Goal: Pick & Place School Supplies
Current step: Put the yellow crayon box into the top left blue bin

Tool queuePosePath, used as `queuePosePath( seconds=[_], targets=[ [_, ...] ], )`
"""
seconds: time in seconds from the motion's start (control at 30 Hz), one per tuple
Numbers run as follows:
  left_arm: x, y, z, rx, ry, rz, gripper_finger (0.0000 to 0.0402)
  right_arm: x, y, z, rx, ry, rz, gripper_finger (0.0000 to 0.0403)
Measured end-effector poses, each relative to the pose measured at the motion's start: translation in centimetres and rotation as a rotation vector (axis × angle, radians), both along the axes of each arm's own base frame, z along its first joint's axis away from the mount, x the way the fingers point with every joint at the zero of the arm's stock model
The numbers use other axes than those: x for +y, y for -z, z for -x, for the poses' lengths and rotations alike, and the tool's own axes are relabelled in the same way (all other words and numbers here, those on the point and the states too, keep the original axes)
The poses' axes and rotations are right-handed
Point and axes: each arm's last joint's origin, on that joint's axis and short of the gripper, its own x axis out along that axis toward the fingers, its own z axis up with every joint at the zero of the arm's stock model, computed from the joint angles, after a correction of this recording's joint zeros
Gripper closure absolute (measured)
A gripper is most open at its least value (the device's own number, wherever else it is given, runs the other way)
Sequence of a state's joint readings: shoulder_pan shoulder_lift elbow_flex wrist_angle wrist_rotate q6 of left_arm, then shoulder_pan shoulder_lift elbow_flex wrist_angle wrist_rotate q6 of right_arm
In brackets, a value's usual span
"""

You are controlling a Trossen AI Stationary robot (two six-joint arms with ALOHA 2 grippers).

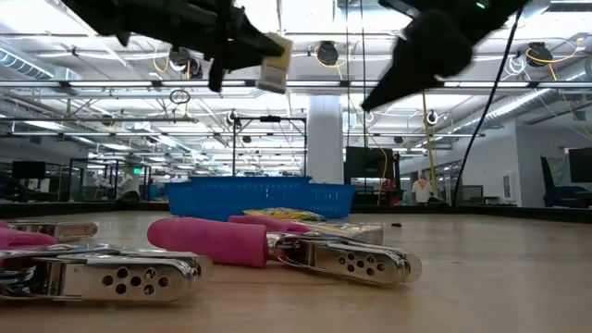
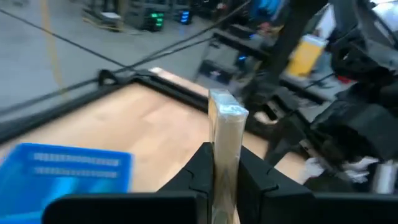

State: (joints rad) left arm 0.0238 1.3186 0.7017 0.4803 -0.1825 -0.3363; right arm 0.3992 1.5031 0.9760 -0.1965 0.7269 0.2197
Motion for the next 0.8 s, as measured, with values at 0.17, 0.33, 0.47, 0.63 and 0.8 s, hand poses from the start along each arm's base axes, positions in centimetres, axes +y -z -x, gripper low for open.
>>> queuePosePath(
  seconds=[0.17,0.33,0.47,0.63,0.8],
  targets=[
    [0.3,-0.2,1.5,0.109,-0.139,-0.048,0.0369,-1.6,0.4,3.7,-0.15,0.033,-0.095,0.0194],
    [1.3,0.0,3.3,0.228,-0.388,-0.07,0.0352,-3.0,1.5,7.1,-0.319,0.011,-0.148,0.0195],
    [2.5,0.7,4.3,0.314,-0.528,-0.045,0.0368,-3.9,1.8,9.2,-0.441,-0.025,-0.142,0.0195],
    [4.2,1.9,4.6,0.38,-0.599,0.021,0.0367,-4.6,1.9,11.1,-0.578,-0.074,-0.179,0.0195],
    [5.9,3.3,4.4,0.438,-0.646,0.071,0.035,-5.1,2.2,12.3,-0.643,-0.083,-0.214,0.0195]
  ],
)
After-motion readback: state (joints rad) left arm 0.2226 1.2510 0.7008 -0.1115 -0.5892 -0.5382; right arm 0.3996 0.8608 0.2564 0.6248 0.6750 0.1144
